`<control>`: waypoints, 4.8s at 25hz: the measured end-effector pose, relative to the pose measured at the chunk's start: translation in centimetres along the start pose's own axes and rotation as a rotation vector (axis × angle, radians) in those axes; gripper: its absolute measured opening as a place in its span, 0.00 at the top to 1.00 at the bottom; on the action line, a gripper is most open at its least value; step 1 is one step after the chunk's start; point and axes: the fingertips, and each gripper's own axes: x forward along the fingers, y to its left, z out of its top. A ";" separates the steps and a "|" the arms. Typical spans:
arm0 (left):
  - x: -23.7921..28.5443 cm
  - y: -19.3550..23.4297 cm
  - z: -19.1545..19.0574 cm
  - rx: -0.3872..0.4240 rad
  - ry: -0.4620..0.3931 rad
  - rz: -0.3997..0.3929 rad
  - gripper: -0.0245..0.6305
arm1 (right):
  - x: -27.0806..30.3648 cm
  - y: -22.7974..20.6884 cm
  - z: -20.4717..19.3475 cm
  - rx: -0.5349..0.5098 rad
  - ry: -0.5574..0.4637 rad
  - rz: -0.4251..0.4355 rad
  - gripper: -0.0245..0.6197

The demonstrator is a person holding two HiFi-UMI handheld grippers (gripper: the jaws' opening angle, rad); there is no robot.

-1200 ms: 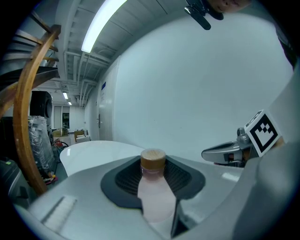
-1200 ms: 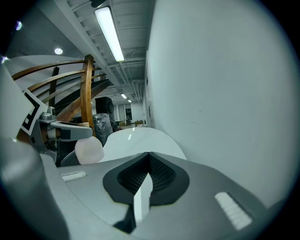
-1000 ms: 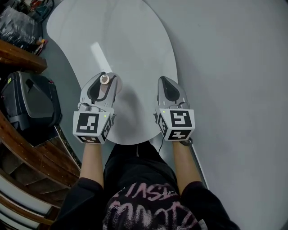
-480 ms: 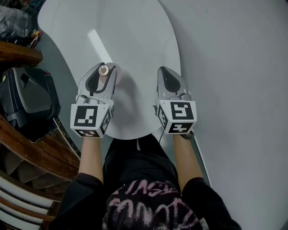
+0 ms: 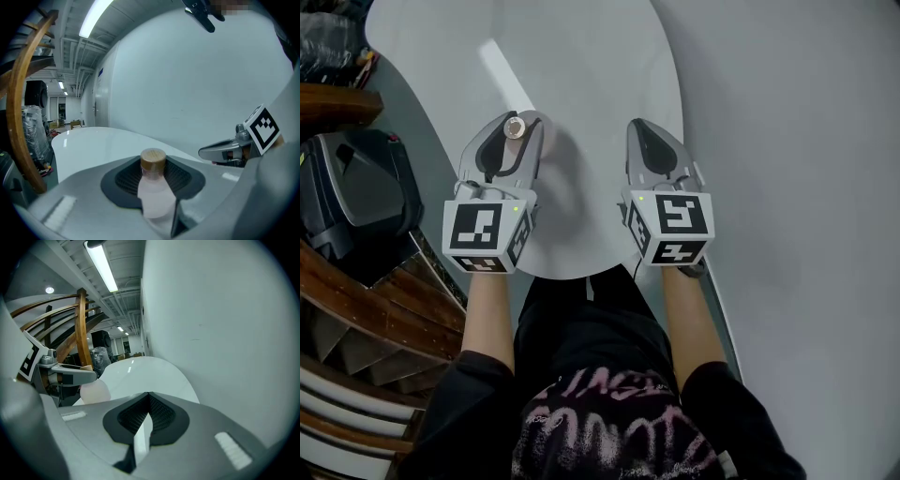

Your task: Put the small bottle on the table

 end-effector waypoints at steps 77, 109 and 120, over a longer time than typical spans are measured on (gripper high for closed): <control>3.2 -0.6 -4.8 0.028 0.105 -0.020 0.74 | 2.3 -0.9 -4.2 0.055 0.067 -0.005 0.95; 2.2 0.0 -2.3 0.023 0.053 0.013 0.72 | 0.4 -1.5 -2.6 0.045 0.041 -0.035 0.95; 0.4 0.2 0.3 0.046 -0.013 0.041 0.77 | -1.2 -1.1 -1.6 0.047 0.011 -0.042 0.95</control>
